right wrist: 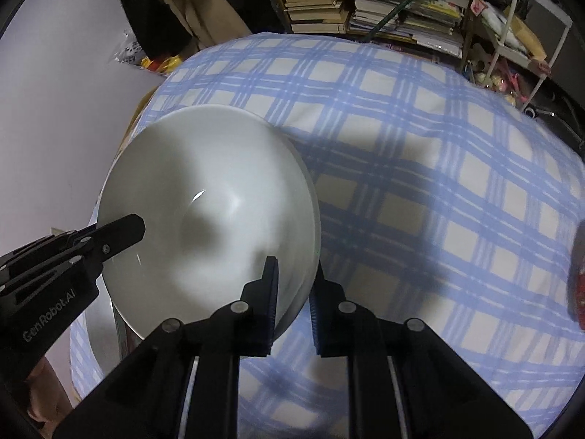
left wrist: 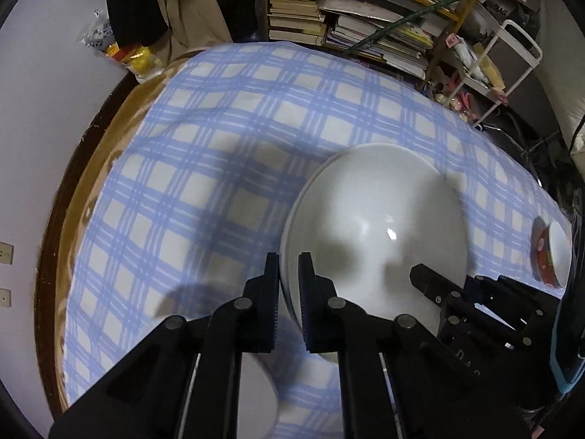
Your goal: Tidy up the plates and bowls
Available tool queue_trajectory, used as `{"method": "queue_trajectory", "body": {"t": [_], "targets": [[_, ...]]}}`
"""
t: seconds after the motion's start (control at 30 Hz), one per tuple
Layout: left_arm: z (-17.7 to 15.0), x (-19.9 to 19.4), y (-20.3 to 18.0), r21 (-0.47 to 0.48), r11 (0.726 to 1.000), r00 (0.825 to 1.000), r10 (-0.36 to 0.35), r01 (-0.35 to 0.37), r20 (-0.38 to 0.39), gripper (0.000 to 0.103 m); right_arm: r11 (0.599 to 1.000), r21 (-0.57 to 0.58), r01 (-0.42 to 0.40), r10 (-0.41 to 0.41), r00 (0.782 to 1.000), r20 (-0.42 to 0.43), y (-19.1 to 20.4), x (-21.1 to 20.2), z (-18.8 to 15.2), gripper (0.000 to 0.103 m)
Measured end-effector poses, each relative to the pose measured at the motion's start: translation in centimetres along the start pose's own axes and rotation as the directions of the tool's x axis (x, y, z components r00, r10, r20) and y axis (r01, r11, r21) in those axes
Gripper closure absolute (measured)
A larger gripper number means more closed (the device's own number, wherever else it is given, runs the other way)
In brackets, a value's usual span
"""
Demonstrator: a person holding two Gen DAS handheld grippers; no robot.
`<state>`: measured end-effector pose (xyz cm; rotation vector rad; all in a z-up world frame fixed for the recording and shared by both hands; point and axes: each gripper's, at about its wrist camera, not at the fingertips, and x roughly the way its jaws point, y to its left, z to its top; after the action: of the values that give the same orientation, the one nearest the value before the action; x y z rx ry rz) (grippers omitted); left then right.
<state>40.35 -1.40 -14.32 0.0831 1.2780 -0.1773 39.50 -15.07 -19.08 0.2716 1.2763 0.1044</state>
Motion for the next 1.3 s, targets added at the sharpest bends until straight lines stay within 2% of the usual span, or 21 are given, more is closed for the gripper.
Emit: {"method": "queue_trajectory", "body": {"t": [0.23,0.37,0.57,0.77,0.83,0.93,1.03,1.3], "targets": [[-1.8,-1.7,-1.2,-0.003,1.0,1.0,-0.016,0.016,0.011,0.093,0.999,-0.02,0.025,-0.024,0.999,0.022,-0.7,-2.4,-1.6,0.086],[-4.1,-3.2,-2.0,-0.021,1.0,0.998,0.018,-0.017,0.066,0.093,1.0,-0.001,-0.001,0.001,1.0,0.014,-1.1,-3.4,-2.8,0.086],[-6.6,-3.5,-1.7,-0.06,0.998,0.998,-0.019,0.023,0.06,0.091,0.999,-0.044,0.016,-0.016,1.0,0.006,-0.9,-4.1,-5.0,0.086],[-8.6,-4.3,-2.5,-0.053,0.998,0.992,0.042,-0.036,0.117,0.091,0.998,-0.069,0.006,-0.006,1.0,0.007,-0.5,-3.8,-6.7,0.086],[-9.2,-3.9,-2.4,-0.075,0.997,0.991,0.039,-0.029,0.131,0.09,0.999,-0.048,0.002,-0.003,1.0,-0.003,-0.7,-3.2,-7.2,0.086],[-9.7,-2.3,-1.5,-0.135,0.99,0.995,-0.024,0.037,0.094,0.089,0.999,-0.036,0.028,-0.028,1.0,0.0,-1.0,-2.8,-7.7,0.086],[-9.8,-1.6,-1.4,-0.124,0.992,0.997,-0.005,0.016,0.083,0.089,1.0,-0.021,0.002,-0.002,1.0,0.003,-1.1,-2.9,-7.9,0.086],[-10.3,-0.6,-0.9,-0.138,0.99,0.998,-0.003,0.011,0.057,0.089,0.997,-0.063,0.039,-0.039,0.999,0.014,0.0,-2.9,-7.8,0.086]]}}
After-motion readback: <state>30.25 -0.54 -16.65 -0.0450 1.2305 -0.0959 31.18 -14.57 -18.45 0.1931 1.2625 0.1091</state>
